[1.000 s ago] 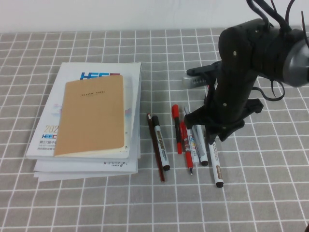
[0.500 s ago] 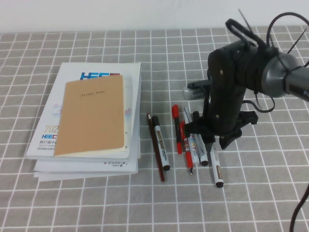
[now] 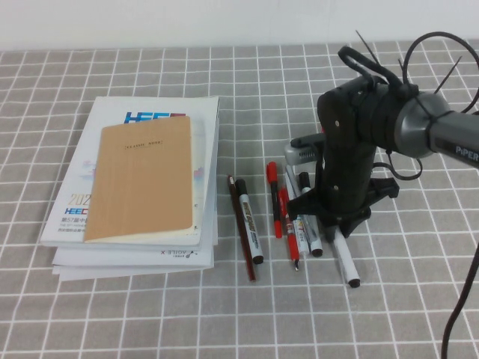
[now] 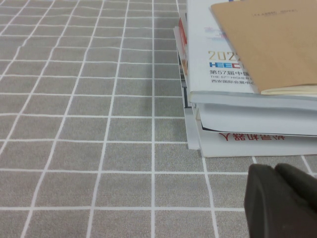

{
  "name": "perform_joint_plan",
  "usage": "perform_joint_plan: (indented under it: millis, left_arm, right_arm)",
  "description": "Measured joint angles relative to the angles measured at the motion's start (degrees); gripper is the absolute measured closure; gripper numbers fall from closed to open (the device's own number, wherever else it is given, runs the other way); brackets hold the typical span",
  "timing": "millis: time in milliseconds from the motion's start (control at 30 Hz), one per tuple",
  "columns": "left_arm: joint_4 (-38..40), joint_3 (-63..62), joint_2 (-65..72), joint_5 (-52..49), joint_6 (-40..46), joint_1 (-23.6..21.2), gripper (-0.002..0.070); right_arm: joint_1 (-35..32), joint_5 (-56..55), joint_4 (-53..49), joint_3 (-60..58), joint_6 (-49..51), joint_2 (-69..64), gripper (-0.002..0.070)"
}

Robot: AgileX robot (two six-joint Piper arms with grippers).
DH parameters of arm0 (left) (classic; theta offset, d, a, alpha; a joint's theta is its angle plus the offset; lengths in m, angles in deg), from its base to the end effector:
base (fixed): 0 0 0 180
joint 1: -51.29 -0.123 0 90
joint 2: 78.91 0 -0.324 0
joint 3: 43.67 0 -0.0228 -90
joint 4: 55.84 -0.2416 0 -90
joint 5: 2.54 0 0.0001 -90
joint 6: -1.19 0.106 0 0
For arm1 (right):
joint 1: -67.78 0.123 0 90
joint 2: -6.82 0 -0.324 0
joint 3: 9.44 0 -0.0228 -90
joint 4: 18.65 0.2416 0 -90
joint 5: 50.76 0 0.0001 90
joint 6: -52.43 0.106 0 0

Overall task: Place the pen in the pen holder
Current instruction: Pick up the pen on the table, then place the pen onto the pen holder

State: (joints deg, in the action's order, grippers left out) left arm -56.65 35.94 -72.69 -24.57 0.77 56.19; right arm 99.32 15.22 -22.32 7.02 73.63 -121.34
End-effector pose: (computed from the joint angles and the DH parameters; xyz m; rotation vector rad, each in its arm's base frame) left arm 0.0181 -0.0010 0.1658 0.0823 1.8810 -0.0497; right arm 0.3760 0.2235 0.2039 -0.3156 3.0624 -0.0538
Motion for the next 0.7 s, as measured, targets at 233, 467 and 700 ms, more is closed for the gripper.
perform_joint_plan:
  millis: [233,467,700]
  left_arm:
    - [0.0,0.0,0.0,0.0,0.0,0.0,0.0680]
    - [0.0,0.0,0.0,0.0,0.0,0.0,0.0680]
    - [0.0,0.0,0.0,0.0,0.0,0.0,0.0680]
  right_arm:
    - [0.0,-7.4,0.6,-1.5,0.0,8.7,0.0570]
    - [1.7,-35.8,-6.2,-22.2,3.8,29.4,0.0570]
    - [-1.8,-89.2,-9.4,-44.6,-0.7,36.3,0.0570]
